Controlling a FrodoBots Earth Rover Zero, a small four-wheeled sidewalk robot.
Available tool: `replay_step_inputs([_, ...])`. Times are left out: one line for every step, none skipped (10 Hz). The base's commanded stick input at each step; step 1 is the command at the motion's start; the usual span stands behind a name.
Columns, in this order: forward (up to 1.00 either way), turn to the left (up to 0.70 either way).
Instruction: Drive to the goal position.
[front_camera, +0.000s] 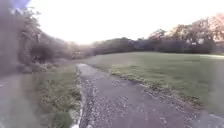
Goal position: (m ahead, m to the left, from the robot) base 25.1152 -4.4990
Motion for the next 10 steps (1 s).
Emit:
replay_step_inputs([0.7,0.14])
replay_step_inputs([0.7,0.14])
replay_step_inputs([0.7,0.14])
replay_step_inputs([0.7,0.14])
replay_step_inputs([0.7,0.14])
replay_step_inputs([0.7,0.14])
replay_step_inputs([0.7,0.14])
replay_step_inputs([0.7,0.14])
replay_step_inputs([0.7,0.14])
replay_step_inputs([0.7,0.14])
